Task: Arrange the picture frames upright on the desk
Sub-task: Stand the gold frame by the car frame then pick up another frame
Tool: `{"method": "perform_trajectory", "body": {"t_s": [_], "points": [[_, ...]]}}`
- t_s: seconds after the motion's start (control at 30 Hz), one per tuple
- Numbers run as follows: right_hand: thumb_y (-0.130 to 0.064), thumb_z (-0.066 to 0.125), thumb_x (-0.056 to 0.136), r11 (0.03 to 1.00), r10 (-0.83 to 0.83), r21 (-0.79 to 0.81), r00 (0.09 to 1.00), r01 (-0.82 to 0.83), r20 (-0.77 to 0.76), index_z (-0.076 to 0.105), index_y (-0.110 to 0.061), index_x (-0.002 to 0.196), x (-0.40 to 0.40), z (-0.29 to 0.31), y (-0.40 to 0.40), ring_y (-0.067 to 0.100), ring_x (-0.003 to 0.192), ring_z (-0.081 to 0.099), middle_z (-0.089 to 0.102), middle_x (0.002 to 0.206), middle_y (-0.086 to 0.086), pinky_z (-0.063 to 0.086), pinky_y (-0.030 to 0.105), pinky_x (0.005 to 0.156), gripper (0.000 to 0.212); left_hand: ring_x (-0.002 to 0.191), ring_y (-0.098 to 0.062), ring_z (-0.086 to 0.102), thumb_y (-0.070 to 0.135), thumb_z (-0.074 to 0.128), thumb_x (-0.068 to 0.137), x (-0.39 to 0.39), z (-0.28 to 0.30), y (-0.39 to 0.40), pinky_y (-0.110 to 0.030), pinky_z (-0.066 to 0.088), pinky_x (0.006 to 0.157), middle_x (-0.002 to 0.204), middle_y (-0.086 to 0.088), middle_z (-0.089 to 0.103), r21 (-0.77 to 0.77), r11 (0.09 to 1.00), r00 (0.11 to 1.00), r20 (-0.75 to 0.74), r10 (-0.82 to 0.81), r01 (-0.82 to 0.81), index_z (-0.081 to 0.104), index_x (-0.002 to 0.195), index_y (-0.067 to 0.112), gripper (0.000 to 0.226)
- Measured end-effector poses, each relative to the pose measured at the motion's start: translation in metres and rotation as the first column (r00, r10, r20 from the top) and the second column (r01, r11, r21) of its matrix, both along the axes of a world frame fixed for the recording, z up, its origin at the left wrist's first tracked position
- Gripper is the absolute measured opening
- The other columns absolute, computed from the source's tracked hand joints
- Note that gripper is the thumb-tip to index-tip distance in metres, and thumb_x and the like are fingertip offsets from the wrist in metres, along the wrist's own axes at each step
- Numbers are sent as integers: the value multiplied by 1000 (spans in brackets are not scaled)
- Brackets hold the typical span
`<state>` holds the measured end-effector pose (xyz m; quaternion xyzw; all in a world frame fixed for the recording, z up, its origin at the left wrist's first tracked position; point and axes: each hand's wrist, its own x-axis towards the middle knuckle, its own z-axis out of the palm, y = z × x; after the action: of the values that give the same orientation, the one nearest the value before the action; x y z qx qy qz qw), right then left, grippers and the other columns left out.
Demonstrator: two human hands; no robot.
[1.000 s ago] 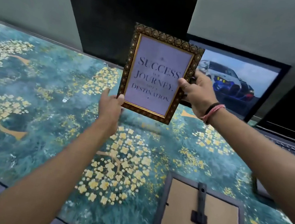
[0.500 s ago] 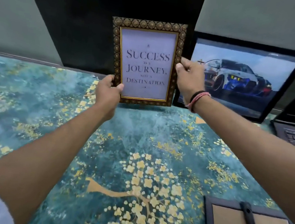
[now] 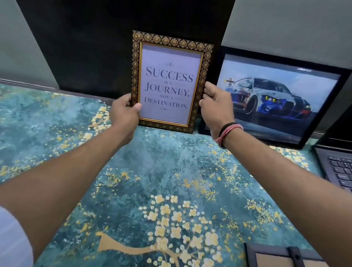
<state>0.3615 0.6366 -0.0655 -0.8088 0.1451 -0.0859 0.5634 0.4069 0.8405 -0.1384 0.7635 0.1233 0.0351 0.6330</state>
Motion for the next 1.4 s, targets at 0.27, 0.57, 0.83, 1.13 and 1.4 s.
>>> {"method": "perform_trajectory", "body": {"t_s": [0.27, 0.57, 0.83, 1.13, 1.4], "points": [[9, 39, 90, 998, 56, 24, 995, -54, -85, 30, -5, 160, -21, 3, 10, 22, 154, 37, 38, 165, 11, 29, 42, 128, 72, 151, -27, 43, 8, 49, 105, -2, -3, -5, -34, 38, 119, 165, -6, 44, 55, 998, 998, -63, -14, 18, 36, 163, 17, 60], [-13, 36, 68, 1000, 21, 22, 996, -19, -91, 34, -18, 159, -16, -13, 12, 33, 156, 29, 42, 163, 9, 27, 55, 127, 91, 102, -2, 66, -9, 37, 96, -2, -16, -6, 1, 41, 51, 161, 2, 51, -22, 998, 998, -35, -58, 57, 39, 162, 25, 74], [-6, 39, 77, 998, 43, 57, 995, -38, -89, 28, -15, 161, -30, -2, 21, 24, 156, 31, 36, 166, 6, 27, 43, 128, 85, 134, -8, 54, -1, 48, 96, -15, -7, 2, -1, 41, 80, 168, 7, 39, -27, 989, 984, -106, -145, 143, 22, 167, 29, 82], [-12, 55, 101, 973, -22, 233, 998, 6, 67, 49, -7, 151, -76, -8, -3, 17, 139, 54, 55, 154, 8, 43, 38, 120, 50, 150, -22, 44, 20, 59, 98, -102, 17, -68, -42, 36, 125, 163, -4, 46, 5, 1000, 1000, 13, -2, 2, 42, 159, 17, 64], [-44, 38, 109, 864, -60, 503, 996, 18, 67, 57, -1, 141, -162, 5, -110, 21, 136, 59, 60, 147, 14, 42, 41, 120, 57, 119, -9, 66, 35, 61, 99, -190, 42, -202, -35, 52, 109, 133, 2, 71, -228, 969, 995, 44, -86, 94, 70, 136, 14, 44]]}}
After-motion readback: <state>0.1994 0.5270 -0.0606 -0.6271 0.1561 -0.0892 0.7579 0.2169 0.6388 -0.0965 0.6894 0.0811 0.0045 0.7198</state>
